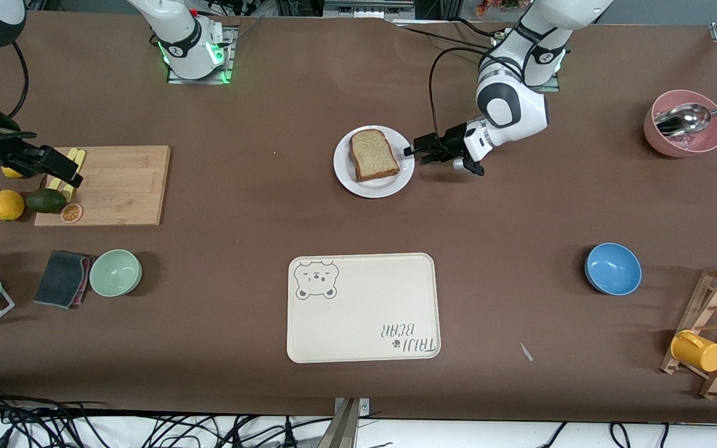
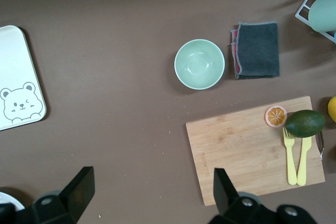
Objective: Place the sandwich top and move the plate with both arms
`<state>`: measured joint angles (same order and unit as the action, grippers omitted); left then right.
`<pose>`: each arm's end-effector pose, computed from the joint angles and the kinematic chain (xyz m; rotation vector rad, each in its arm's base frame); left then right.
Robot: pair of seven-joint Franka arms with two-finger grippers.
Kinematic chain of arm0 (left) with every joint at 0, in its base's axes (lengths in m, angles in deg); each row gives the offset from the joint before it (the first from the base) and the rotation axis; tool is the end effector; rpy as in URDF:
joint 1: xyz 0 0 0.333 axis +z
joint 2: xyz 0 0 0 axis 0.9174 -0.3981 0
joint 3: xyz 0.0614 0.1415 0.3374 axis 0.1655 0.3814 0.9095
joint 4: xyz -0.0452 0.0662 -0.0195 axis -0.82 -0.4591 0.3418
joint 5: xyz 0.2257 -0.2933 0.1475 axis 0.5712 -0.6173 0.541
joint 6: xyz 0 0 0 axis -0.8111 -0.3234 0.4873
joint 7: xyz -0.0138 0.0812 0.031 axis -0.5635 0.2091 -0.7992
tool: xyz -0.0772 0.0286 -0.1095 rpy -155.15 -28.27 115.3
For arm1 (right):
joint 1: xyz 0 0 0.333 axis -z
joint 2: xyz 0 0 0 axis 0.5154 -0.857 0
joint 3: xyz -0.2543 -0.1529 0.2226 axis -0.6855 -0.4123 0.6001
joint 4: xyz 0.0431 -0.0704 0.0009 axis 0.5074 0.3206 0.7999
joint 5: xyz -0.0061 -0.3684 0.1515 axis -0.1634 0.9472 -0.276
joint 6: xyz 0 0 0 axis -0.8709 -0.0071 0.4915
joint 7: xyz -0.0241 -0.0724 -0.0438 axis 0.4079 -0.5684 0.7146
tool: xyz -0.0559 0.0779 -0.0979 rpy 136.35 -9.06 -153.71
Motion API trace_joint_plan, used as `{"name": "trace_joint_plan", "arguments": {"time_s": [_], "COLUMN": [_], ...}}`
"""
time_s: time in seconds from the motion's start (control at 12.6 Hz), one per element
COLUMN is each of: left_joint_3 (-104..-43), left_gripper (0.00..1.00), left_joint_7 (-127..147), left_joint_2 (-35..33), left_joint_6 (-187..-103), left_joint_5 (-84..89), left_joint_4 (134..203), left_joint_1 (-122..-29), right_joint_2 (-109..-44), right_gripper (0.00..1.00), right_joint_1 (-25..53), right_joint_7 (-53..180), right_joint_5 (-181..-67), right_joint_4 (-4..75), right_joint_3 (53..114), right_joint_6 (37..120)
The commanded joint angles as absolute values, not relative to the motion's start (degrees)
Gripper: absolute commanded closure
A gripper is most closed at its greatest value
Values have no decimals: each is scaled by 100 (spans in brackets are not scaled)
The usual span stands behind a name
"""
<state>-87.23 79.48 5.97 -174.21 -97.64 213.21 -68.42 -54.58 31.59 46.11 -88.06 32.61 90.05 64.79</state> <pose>0.3651 -0.2665 0.1805 2.2289 0.1949 -0.0335 0.5860 0.0044 0.6003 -3.0980 0.3308 -0.0984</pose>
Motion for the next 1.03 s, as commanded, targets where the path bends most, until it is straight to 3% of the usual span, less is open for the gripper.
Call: {"name": "trace_joint_plan", "arguments": {"time_s": [0.0,0.24,0.56,0.79,0.95], "left_joint_3": [-8798,-8799,-8799,-8799,-8799], "left_gripper": [0,0,2,30,36], "left_joint_7": [9031,10526,10582,10600,10600], "left_joint_2": [472,32,23,-48,-74], "left_joint_6": [-17465,-17465,-17465,-17456,-17465], "left_joint_5": [-10691,-12046,-12155,-12443,-12550], "left_joint_4": [21420,21394,21359,21280,21148], "left_joint_1": [-6882,-7076,-7102,-7242,-7366], "right_joint_2": [-5471,-5471,-5541,-5532,-5523], "right_gripper": [0,0,0,0,0], "right_joint_1": [3225,3208,3217,3217,3217], "right_joint_7": [4731,4696,4914,5308,5627], "right_joint_5": [-8760,-8760,-8743,-8577,-8453], "right_joint_4": [3164,3164,3164,3181,3190], "right_joint_3": [9047,9047,9047,9047,9047], "right_joint_6": [6354,6345,6345,6206,6073]}}
